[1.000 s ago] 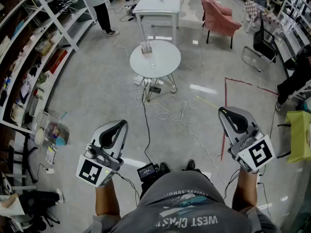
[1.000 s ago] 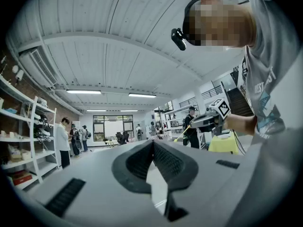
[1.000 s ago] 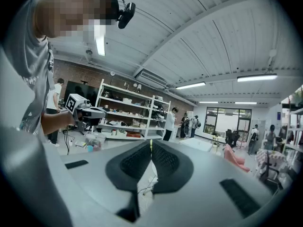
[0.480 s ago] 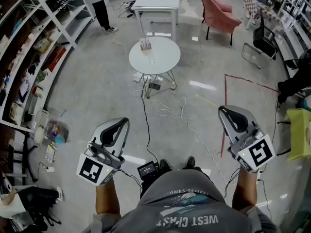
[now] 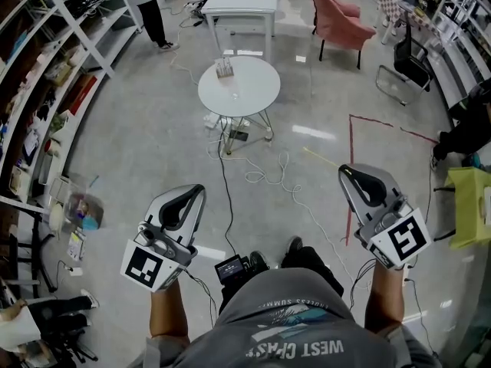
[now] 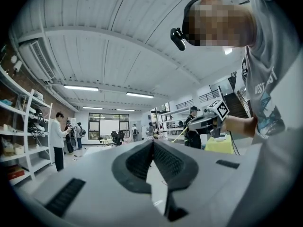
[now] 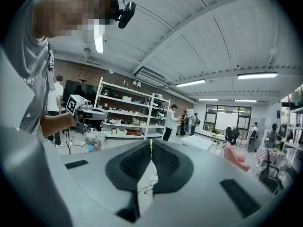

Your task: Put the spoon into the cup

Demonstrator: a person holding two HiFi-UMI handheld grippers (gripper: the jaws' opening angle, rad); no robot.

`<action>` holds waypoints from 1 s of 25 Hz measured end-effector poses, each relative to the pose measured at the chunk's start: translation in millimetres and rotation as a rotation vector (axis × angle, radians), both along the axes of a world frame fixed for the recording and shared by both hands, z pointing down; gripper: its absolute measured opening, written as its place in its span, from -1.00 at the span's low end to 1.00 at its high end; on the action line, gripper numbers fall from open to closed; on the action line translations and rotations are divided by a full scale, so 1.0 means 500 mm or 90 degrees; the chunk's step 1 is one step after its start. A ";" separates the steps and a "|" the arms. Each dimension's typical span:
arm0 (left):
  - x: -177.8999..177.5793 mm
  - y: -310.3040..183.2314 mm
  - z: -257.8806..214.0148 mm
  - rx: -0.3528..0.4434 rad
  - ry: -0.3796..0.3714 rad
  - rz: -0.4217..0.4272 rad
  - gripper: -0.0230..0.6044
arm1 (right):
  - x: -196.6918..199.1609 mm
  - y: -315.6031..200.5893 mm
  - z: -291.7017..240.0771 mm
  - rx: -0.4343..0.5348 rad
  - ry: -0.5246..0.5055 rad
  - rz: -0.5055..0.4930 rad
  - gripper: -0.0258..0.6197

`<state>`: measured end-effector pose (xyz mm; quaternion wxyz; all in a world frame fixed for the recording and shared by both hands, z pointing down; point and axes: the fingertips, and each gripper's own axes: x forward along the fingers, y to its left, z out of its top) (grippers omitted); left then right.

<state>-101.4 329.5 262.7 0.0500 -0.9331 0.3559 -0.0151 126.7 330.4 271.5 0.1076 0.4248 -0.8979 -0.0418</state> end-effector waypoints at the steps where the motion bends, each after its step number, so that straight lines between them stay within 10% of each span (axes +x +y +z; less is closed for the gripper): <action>1: 0.004 -0.004 0.000 -0.003 0.001 0.002 -0.91 | 0.001 -0.005 0.000 -0.003 -0.002 -0.001 -0.90; 25: 0.195 -0.264 -0.032 0.014 -0.037 -0.065 -0.91 | 0.122 -0.335 0.005 -0.023 -0.068 -0.129 -0.90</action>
